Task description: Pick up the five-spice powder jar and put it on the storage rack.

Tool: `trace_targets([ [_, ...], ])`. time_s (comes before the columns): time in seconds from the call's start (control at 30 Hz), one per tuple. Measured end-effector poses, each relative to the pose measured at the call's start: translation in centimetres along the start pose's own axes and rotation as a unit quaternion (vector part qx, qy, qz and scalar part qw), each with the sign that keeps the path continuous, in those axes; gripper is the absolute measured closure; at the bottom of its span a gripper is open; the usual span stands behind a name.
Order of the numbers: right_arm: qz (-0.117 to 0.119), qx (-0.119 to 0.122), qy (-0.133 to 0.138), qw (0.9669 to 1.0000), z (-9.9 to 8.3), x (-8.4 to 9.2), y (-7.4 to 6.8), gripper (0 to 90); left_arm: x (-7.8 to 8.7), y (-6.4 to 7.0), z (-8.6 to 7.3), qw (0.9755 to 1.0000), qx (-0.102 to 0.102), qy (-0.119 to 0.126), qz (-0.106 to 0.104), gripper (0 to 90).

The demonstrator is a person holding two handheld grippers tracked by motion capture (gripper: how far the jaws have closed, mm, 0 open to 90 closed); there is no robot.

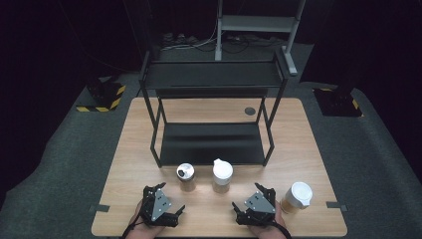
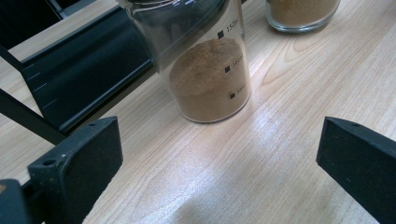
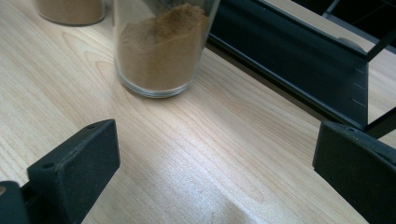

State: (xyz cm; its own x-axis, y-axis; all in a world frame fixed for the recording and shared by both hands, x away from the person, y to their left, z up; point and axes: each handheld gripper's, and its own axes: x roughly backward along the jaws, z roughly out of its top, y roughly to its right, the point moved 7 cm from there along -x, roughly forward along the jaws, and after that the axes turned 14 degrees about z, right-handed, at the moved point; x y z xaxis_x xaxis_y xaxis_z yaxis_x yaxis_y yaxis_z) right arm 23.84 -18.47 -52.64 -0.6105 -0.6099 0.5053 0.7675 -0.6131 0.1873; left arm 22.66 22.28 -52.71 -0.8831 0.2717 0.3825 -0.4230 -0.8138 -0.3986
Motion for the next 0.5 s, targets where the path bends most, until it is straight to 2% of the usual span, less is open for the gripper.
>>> trace_targets([
  [0.4, -0.004, -0.004, 0.003, 1.0, -0.06, 0.05, 0.0, 0.0, -0.1, 0.06, 0.13, 1.0, -0.008, -0.004, -0.003, 0.7],
  [0.5, 0.0, -0.003, 0.004, 1.0, -0.07, 0.08, 0.05, 0.0, -0.14, -0.03, 0.13, 1.0, -0.004, -0.005, -0.004, 0.7],
])
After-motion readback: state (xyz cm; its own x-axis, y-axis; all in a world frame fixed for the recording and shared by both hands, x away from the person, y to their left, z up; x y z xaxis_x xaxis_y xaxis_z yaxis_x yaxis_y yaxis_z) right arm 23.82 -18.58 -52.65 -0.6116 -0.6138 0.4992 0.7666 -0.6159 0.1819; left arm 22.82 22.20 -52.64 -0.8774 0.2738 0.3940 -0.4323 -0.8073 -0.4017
